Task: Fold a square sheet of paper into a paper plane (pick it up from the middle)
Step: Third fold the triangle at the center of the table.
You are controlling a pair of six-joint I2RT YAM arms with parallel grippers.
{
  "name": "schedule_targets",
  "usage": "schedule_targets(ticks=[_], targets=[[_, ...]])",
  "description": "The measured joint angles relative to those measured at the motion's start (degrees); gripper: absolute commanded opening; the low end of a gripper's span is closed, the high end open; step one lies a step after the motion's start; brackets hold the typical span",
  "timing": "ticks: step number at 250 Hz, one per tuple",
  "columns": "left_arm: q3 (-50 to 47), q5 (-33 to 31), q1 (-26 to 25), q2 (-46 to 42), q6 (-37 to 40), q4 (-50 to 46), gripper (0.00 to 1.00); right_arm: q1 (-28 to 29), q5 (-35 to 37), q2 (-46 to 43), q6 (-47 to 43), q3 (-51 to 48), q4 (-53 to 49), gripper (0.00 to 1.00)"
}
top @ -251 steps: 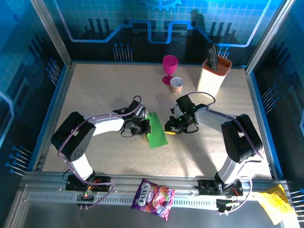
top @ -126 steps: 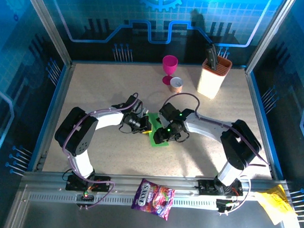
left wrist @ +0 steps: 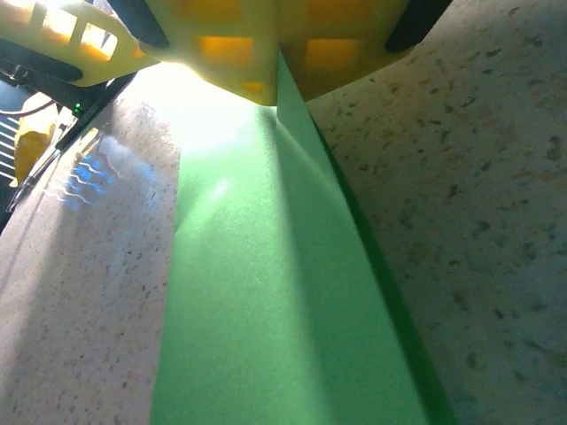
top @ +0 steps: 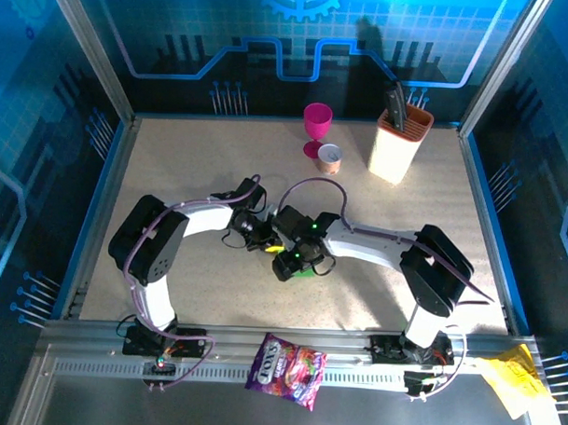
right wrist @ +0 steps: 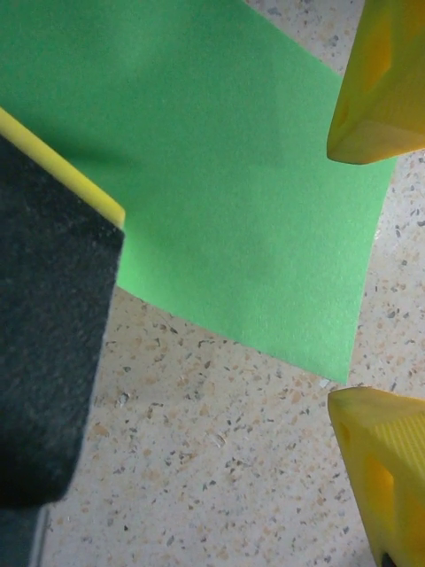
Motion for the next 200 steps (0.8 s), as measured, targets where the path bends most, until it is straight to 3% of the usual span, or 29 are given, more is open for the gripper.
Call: schedule_targets(ticks=[101, 200], targets=[[0.0, 0.72, 0.35, 0.44, 0.37, -1.14, 0.0, 3.52, 4.63, -0.11, 1.05, -0.92, 0.28, 0.65], [0.0, 2.19, 0.28, 0.44, 0.37, -0.76, 0.0, 5.33, 7.3, -7.21, 1.46, -7.87, 7.41, 0.64]])
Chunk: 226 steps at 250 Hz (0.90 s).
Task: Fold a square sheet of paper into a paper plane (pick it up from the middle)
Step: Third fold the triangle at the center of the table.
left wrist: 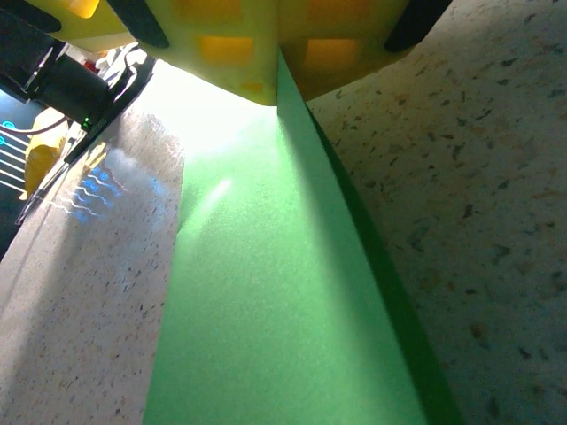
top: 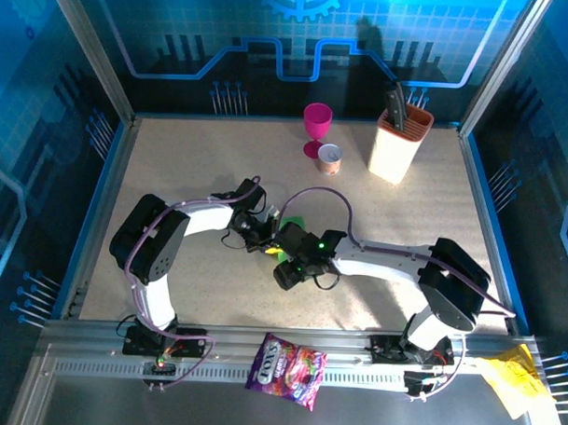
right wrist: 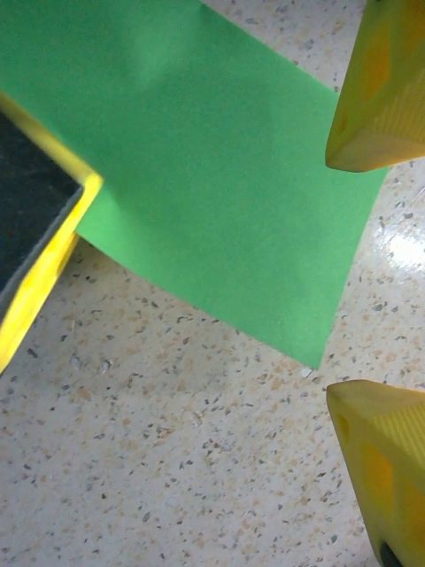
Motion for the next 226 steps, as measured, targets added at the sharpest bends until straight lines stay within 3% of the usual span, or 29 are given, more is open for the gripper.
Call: schedule_targets(ticks=[108, 226], targets=[[0.0, 0.92, 0.0, 0.74, 0.04, -0.04, 0.0, 1.84, 1.38, 4.66, 0.04, 0.74, 2.01, 0.61], [0.0, 1.29, 0.33, 1.49, 1.09, -0.02, 0.0, 1.88, 4.0, 4.74, 0.5, 2.03, 0.98, 0.3]])
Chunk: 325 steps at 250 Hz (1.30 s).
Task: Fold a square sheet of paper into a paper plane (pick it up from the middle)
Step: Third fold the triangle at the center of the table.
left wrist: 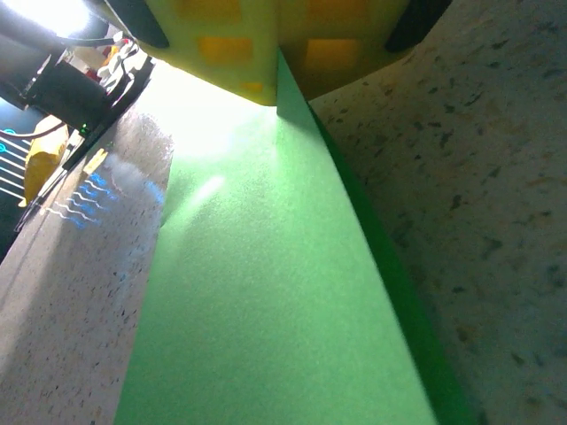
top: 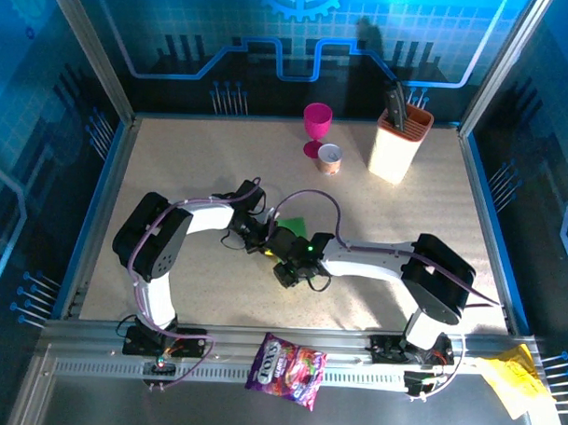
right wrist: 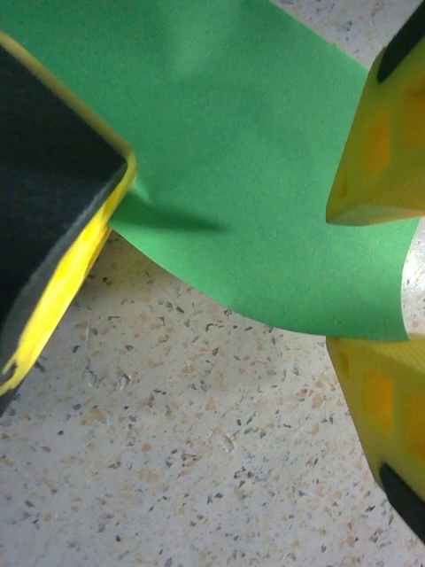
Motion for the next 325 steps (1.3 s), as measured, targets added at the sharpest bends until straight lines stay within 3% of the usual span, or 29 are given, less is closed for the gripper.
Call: schedule_targets(ticks=[26, 87, 141, 192, 220, 266, 325], targets=[[0.0, 0.0, 0.07, 0.0, 0.02, 0.02, 0.0, 0.02, -0.02, 0.0, -0.02, 0.33, -0.2, 0.24], [0.0, 0.0, 0.13, 0.0, 0.02, 0.02, 0.0, 0.02, -0.24, 0.0, -0.09, 0.9, -0.9, 0.0], [0.0, 0.2, 0.17, 0.0, 0.24, 0.0, 0.0, -0.11, -2.45, 0.0, -0.35, 0.96, -0.7, 0.0], [-0.02, 1.03, 1.6, -0.33, 0.15, 0.0, 0.33, -1.66, -7.06, 0.0, -0.76, 0.96, 0.92, 0.0], [-0.26, 1.05, 3.67, -2.25, -1.05, 0.09, 0.43, -2.34, -9.4, 0.0, -0.79, 0.96, 1.81, 0.0], [-0.28, 1.07, 7.17, -6.25, -3.43, 1.09, 0.42, -3.04, -11.98, 0.0, -0.96, 0.52, 3.06, 0.0], [5.18, 1.51, 6.36, -4.09, -5.86, 1.31, 0.34, -4.35, -14.05, 0.0, -1.42, -1.46, 3.58, 0.0]])
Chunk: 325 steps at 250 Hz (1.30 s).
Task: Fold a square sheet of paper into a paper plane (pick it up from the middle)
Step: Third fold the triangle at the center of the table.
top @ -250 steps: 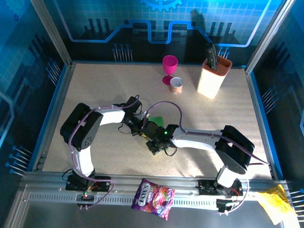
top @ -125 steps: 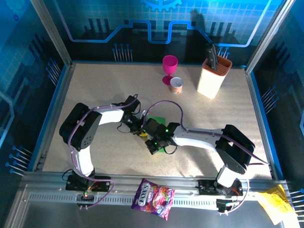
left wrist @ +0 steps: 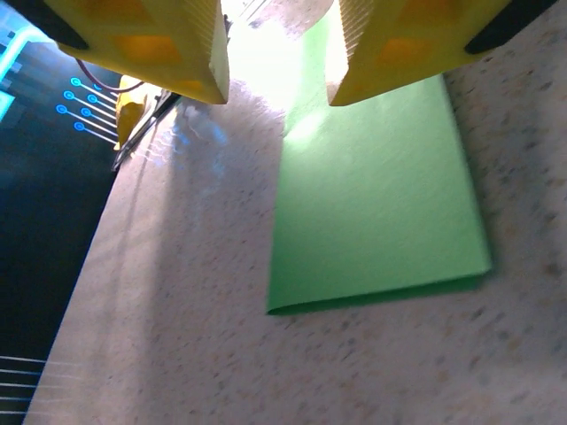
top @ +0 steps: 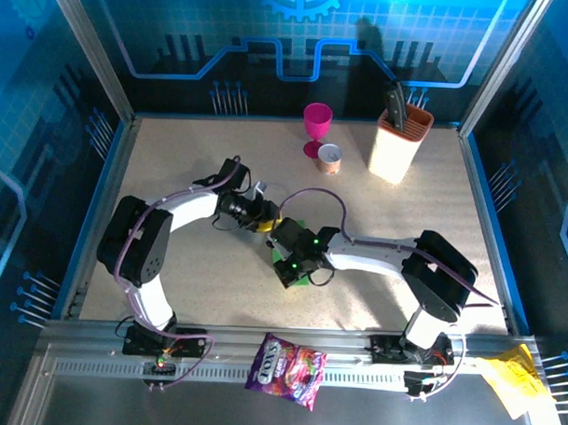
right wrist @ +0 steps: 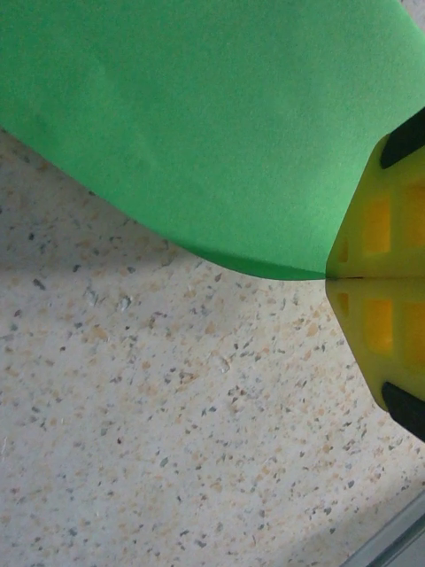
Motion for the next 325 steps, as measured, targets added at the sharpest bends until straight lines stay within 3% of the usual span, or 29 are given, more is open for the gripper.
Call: schedule_targets(ticks=[102, 181, 325], targets=[[5.97, -0.04, -5.51, 10.19, -0.44, 1.31, 0.3, -1.09, -2.47, 0.0, -0.83, -0.61, 0.35, 0.0], [5.97, -1.66, -5.57, 11.89, -0.11, 1.16, 0.27, -1.88, -3.32, 0.0, -1.27, -0.57, 0.35, 0.0], [6.51, -4.15, -5.57, 12.87, 5.86, -3.21, 0.21, -8.35, -6.71, 0.87, -3.69, 1.57, -1.11, 0.0]])
